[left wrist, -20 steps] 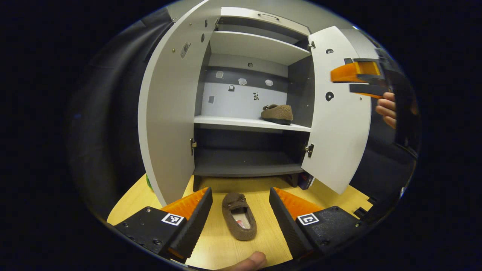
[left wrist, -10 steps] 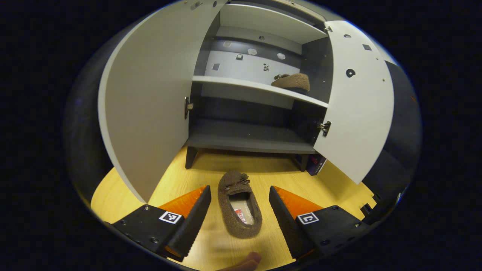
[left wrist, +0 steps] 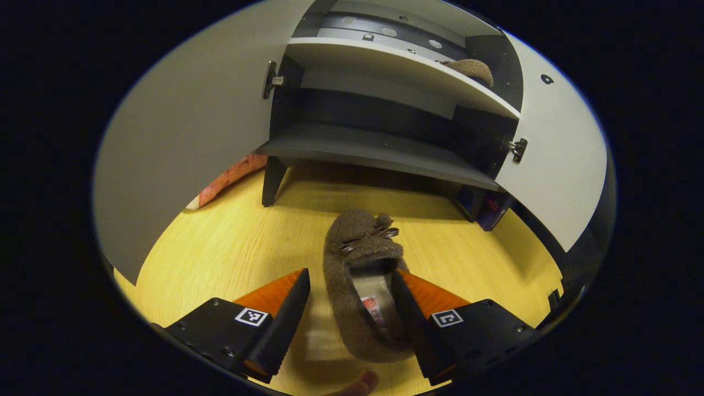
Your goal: Grab one shoe with the right hand and put it into the shoe cabinet, grab the other shoe with the left hand and put it into the shoe cabinet; then close the right door with the right hand and the left door with the left hand.
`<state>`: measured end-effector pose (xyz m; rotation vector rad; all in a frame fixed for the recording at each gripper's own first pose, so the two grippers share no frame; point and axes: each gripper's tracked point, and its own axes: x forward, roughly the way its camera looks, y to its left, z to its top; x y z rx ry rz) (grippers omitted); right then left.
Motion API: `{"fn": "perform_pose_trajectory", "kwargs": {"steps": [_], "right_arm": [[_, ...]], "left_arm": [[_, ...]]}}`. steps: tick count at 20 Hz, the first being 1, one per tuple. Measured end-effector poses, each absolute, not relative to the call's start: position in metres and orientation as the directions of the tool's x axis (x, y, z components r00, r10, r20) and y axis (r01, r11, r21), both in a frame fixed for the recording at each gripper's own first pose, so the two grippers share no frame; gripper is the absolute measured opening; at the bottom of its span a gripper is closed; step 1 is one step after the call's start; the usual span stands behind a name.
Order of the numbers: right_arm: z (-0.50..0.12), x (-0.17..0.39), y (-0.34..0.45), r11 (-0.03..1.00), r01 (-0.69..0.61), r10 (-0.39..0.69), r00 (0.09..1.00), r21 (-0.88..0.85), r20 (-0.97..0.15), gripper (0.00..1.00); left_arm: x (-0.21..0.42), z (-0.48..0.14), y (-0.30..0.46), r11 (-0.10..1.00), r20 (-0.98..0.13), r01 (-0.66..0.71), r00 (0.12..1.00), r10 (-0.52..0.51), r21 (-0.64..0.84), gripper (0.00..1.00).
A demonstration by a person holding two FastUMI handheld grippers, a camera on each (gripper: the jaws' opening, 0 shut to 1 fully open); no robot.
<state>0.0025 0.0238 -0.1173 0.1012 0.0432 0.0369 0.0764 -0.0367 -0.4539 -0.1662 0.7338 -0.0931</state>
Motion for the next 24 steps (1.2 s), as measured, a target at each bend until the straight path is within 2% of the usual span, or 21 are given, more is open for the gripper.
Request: {"fn": "perform_pose_trajectory", "kwargs": {"steps": [1, 2, 6, 7, 9, 10, 12, 16, 20, 24], "right_arm": [[-0.121, 0.005, 0.021, 0.994, -0.026, 0.031, 0.998, 0.106, -0.047, 0.94], [-0.124, 0.007, 0.017, 0.994, -0.016, 0.022, 0.998, 0.111, -0.053, 0.98], [-0.131, 0.01, 0.009, 0.992, 0.011, -0.004, 0.998, 0.124, -0.06, 0.99], [-0.132, 0.009, 0.008, 0.993, 0.015, -0.008, 0.998, 0.115, -0.056, 0.98], [-0.131, 0.003, 0.009, 0.996, 0.017, -0.013, 0.999, 0.086, -0.053, 0.98], [-0.128, 0.0, 0.012, 0.997, 0.008, -0.005, 0.999, 0.081, -0.045, 0.99], [-0.125, -0.009, 0.016, 0.996, -0.007, 0.011, 0.999, 0.09, -0.04, 0.98], [-0.123, -0.016, 0.013, 0.995, -0.011, 0.015, 0.999, 0.102, -0.038, 0.98], [-0.126, -0.02, 0.009, 0.994, -0.009, 0.014, 0.999, 0.108, -0.048, 0.98], [-0.127, -0.024, 0.005, 0.994, -0.01, 0.016, 0.999, 0.113, -0.049, 0.98]], "left_arm": [[0.078, -0.457, -0.034, 0.986, -0.66, 0.022, 0.741, -0.126, -0.165, 0.9], [0.077, -0.463, -0.031, 0.989, -0.668, 0.017, 0.736, -0.111, -0.145, 0.87], [0.081, -0.469, -0.033, 0.99, -0.66, 0.024, 0.742, -0.113, -0.142, 0.72], [0.083, -0.47, -0.035, 0.989, -0.656, 0.042, 0.745, -0.125, -0.141, 0.6], [0.085, -0.47, -0.034, 0.99, -0.657, 0.041, 0.745, -0.118, -0.132, 0.17], [0.085, -0.47, -0.032, 0.991, -0.657, 0.038, 0.745, -0.115, -0.131, 0.06], [0.082, -0.469, -0.029, 0.992, -0.662, 0.028, 0.742, -0.104, -0.125, 0.01], [0.068, -0.441, -0.031, 0.991, -0.627, 0.025, 0.772, -0.103, -0.132, 0.01], [0.062, -0.372, -0.033, 0.995, -0.513, 0.039, 0.854, -0.083, -0.097, 0.0], [0.055, -0.295, -0.045, 0.991, -0.395, 0.075, 0.912, -0.113, -0.11, 0.0]]}}
